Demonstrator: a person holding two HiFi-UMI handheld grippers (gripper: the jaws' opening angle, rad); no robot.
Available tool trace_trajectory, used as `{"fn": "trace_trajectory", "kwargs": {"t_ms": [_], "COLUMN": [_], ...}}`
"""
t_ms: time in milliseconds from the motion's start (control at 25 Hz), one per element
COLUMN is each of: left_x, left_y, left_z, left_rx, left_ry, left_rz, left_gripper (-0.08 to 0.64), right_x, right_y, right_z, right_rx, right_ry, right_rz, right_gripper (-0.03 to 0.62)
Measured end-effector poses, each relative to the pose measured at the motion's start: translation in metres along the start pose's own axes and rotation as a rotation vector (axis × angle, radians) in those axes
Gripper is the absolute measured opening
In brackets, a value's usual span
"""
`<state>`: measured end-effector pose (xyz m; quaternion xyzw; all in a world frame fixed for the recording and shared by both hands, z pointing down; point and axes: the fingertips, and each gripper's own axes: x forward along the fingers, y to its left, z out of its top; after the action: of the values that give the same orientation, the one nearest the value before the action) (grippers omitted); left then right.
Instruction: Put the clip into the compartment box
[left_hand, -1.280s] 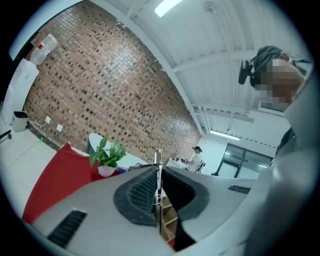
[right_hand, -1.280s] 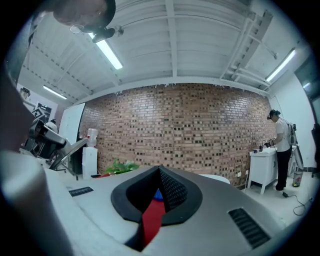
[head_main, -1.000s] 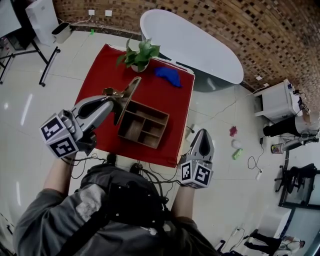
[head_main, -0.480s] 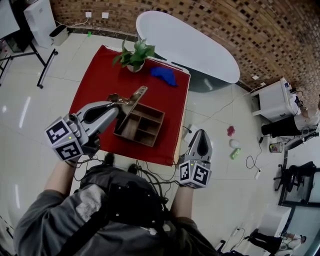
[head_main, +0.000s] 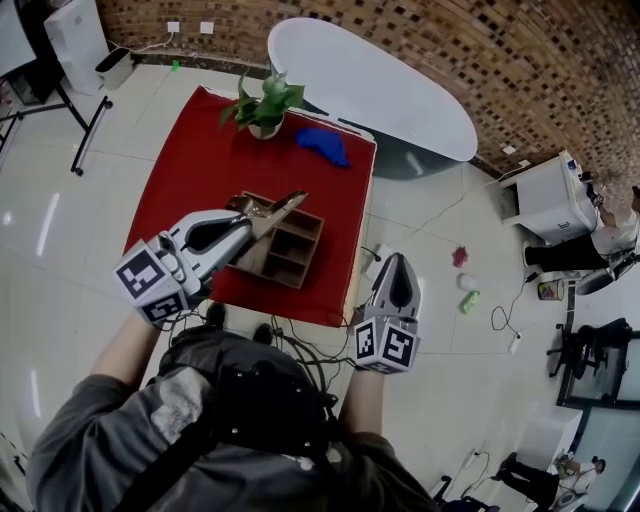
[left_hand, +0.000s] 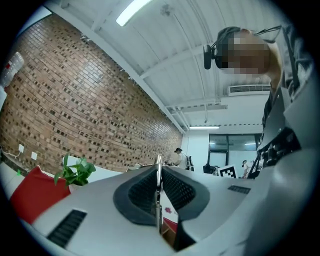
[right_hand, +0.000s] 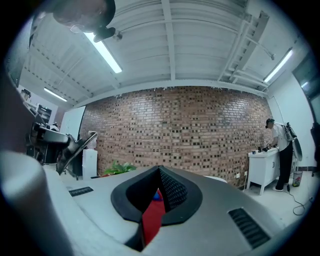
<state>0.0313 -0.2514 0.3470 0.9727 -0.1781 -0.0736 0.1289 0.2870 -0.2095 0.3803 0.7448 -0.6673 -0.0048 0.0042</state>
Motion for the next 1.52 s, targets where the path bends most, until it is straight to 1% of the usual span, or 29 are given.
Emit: {"fn": "trace_trajectory", "kwargs": {"t_ms": [80, 160, 360, 640, 880, 1040, 1160, 1320, 1400, 1520], "left_x": [0.009, 0.02, 0.054, 0.1, 0.124, 0.123, 0.115, 0.104, 0.098, 0.094], "left_y": [0.004, 0.003, -0.005, 0.0, 0.011, 0.016, 0.018, 0.025, 0.028, 0.022], "left_z": [-0.02, -0.038, -0.075, -0.119, -0.138, -0.155, -0.168, -0.183, -0.192, -0.196], "left_rx": [0.044, 0.066, 0.061, 0.068, 0.082, 0.093, 0.094, 0.097, 0.072, 0.038], "left_ry": [0.012, 0.02, 0.043, 0.085, 0.083, 0.119, 0.156, 0.21, 0.229, 0.261], "left_rz": [-0.004, -0.025, -0.093, -0.126, -0.112, -0.093, -0.075, -0.033, -0.028, -0.056], "left_gripper": [0.048, 0.048, 0.048, 0.048, 0.048, 0.049, 0.051, 0.057, 0.057, 0.061], "right_x": [-0.002, -0.004, -0.01, -0.005, 0.001, 0.007, 0.012, 0.017, 0.016, 0.014], "right_y": [-0.006, -0.015, -0.041, -0.073, -0.096, -0.1, -0.094, -0.082, -0.078, -0.074], "right_z": [-0.004, -0.007, -0.015, -0.029, -0.038, -0.046, -0.049, -0.053, -0.054, -0.053], "right_rx": [-0.002, -0.003, -0.002, -0.014, -0.023, -0.019, -0.017, -0.008, -0.001, 0.001], "right_ry": [0.008, 0.017, 0.027, 0.043, 0.059, 0.068, 0.067, 0.072, 0.072, 0.073], "right_rz": [-0.007, -0.018, -0.04, -0.046, -0.044, -0.041, -0.022, 0.009, 0.021, 0.035], "right_gripper": [0.009, 0.009, 0.009, 0.009, 0.009, 0.009, 0.009, 0.009, 0.009, 0.009]}}
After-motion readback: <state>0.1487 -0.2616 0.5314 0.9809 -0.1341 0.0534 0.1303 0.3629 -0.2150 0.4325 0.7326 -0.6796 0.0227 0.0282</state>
